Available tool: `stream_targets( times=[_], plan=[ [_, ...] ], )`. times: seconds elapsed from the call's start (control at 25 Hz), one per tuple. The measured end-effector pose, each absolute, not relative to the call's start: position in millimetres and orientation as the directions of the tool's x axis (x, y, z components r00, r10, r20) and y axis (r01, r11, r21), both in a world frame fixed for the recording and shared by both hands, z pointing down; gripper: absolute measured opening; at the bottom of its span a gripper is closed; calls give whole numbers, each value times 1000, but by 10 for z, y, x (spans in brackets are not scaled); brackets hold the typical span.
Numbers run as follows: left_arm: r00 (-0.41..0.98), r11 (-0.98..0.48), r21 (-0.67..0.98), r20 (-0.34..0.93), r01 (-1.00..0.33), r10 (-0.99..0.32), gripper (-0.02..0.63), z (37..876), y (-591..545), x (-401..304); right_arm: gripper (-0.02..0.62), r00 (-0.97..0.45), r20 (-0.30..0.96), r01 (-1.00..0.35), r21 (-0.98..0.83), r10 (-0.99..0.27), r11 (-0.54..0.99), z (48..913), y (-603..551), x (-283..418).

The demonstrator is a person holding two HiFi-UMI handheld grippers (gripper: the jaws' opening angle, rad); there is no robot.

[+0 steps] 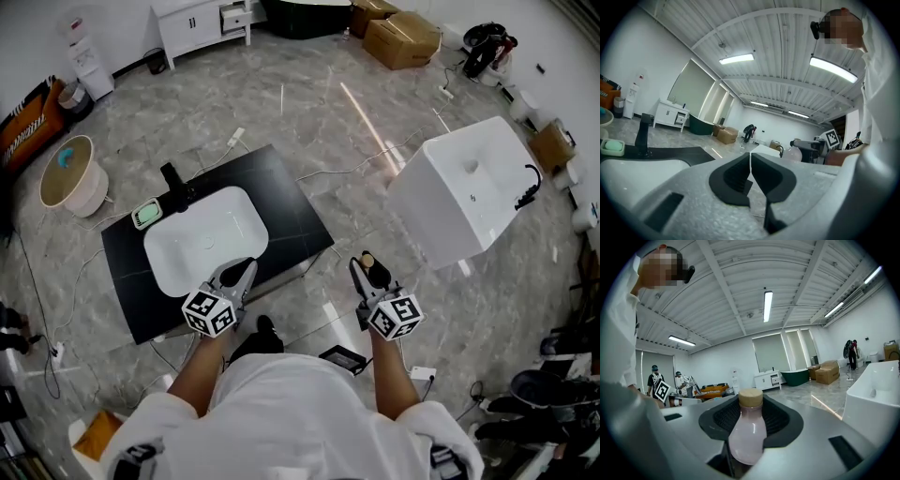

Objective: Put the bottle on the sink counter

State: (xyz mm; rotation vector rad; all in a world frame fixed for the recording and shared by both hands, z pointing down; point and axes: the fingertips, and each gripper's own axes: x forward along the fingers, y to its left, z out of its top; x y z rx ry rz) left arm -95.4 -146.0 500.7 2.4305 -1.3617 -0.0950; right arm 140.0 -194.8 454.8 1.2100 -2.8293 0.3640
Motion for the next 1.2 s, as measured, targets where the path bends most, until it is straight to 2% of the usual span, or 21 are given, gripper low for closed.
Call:
stream_targets(
  times=[0.36,0.72,1.2],
  plan=[
    [488,-430,333,110,-839,-866,23,5076,-1952,-1643,143,-701,111,-713,-140,-704,687,4439,-2590,755],
    [446,-381,344,131,-858,-885,24,5162,-2247,-1676,143,-748,119,-664,-150,-653,733,4470,-3119,529],
    [231,-166,316,181,-934,-956,23,5306,-2822,-1762,143,-866,147,-499,-180,-478,848,4885,-4092,36]
  ],
)
